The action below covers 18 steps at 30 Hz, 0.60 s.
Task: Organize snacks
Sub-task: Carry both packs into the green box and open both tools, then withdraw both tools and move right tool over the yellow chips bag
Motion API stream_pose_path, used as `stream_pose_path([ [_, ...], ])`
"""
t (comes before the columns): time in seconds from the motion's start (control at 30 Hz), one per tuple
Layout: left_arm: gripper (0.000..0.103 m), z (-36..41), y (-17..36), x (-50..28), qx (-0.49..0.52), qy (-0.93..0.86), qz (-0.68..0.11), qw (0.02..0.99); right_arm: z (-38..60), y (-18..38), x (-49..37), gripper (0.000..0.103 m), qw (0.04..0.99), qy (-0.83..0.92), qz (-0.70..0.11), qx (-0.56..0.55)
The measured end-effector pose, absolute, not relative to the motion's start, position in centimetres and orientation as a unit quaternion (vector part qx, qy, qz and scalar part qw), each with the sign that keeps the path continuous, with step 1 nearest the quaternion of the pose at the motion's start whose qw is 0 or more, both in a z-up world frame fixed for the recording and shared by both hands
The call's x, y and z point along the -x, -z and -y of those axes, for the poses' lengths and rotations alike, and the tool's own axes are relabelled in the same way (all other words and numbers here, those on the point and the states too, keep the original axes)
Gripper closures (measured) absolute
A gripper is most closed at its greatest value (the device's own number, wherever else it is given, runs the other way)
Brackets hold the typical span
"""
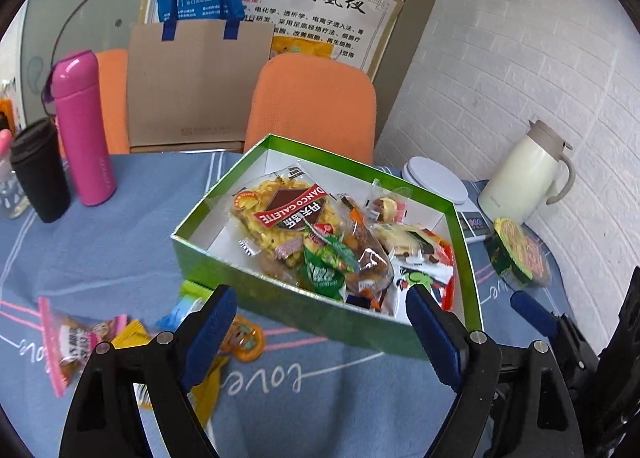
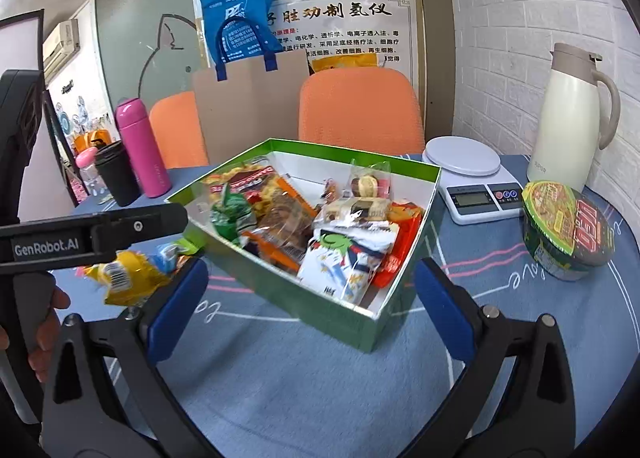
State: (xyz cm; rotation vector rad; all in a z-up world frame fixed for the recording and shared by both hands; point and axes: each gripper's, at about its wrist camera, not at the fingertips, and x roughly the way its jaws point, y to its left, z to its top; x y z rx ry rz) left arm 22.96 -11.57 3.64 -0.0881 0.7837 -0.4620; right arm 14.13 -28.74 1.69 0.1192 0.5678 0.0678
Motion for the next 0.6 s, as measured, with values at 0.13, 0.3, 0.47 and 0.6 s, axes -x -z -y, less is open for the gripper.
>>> stream_pose_path([
  [0.13,0.014,10.4,-3.9,-20.9,0.033,0.214,-0.371,0.903,28.0,-1.3,-12.8,0.001,0.956,-0.039,-0.285,-0.056],
  [0.3,0.014,8.1,-3.2,-18.7,0.045,0.207,-0.375,0.903,26.4,-0.1,-12.3,0.001,0.949,-0.051,-0.308,-0.050],
  [0.47,0.014,5.2,-1.7,-17.4,0.061,0.183,-0.386,0.902,24.4,1.3,-12.4,0.001,0.938,-0.079,-0.334,-0.047],
  [0.6,0.014,1.1,0.8,-16.4,0.097,0.151,-0.406,0.896,22.3,2.0,-13.0,0.001,0.930,-0.102,-0.350,-0.037],
])
